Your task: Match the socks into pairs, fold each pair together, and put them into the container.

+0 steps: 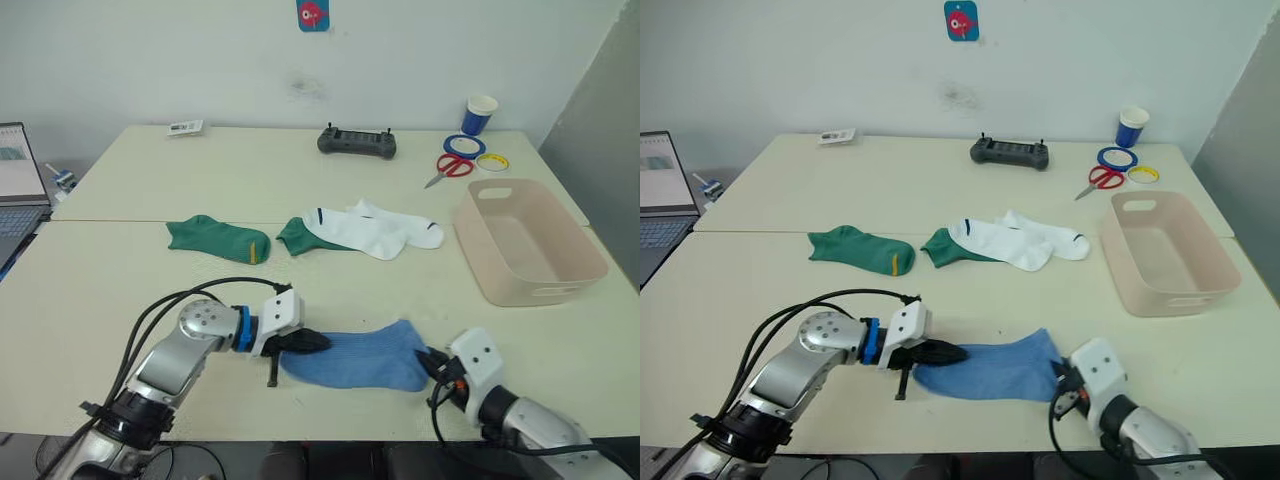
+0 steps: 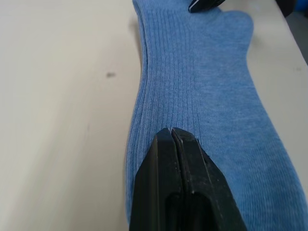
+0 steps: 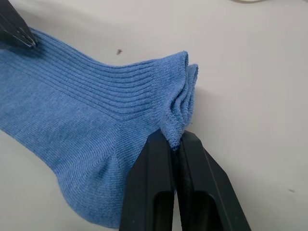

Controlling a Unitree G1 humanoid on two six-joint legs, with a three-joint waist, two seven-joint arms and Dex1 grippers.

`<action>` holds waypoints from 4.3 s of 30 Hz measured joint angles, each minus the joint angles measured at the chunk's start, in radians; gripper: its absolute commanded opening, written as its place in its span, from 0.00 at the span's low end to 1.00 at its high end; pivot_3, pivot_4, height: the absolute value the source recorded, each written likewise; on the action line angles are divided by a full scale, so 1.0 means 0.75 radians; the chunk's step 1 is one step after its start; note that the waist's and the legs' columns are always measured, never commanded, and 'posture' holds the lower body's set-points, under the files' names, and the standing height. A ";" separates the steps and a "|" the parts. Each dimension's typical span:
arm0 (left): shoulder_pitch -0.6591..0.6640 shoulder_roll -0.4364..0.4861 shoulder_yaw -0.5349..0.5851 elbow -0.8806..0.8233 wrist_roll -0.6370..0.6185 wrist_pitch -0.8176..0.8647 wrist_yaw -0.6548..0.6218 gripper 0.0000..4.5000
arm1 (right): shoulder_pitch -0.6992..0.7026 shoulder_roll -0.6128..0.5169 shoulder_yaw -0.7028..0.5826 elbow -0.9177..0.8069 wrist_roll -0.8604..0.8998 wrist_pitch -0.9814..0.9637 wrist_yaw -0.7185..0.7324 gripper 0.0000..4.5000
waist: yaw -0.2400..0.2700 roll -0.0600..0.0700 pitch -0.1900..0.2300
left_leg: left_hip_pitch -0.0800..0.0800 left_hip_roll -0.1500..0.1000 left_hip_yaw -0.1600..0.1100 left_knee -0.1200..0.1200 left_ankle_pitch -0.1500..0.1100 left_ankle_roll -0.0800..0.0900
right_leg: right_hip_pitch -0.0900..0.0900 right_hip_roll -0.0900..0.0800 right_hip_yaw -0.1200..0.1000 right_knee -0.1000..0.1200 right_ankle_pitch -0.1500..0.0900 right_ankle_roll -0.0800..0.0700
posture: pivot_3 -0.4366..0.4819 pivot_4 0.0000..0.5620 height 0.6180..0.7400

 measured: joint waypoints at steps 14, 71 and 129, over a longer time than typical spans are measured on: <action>-0.067 -0.139 -0.143 0.109 0.125 -0.053 0.027 0.00 | -0.138 -0.009 -0.037 -0.167 0.212 0.233 0.035 0.01 | -0.002 0.000 0.000 | 0.000 0.000 -0.001 0.001 0.000 0.000 | 0.001 0.002 0.000 0.001 0.000 0.000 | 0.48 0.27 1.00; -0.224 0.288 0.197 0.159 -0.067 0.127 -0.179 0.00 | -0.717 0.062 0.096 0.066 0.547 0.570 -0.009 0.70 | -0.004 0.002 0.001 | -0.002 0.001 -0.004 0.000 0.000 0.000 | -0.002 0.003 -0.003 0.000 0.000 -0.001 | 0.48 0.27 1.00; -0.006 0.189 -0.049 -0.084 0.061 0.074 -0.052 0.00 | -0.535 -0.198 0.524 0.231 -0.004 0.016 0.297 0.01 | -0.002 0.001 0.001 | 0.001 0.002 -0.003 0.002 0.000 0.001 | 0.000 0.004 -0.001 0.002 0.000 -0.001 | 0.48 0.27 1.00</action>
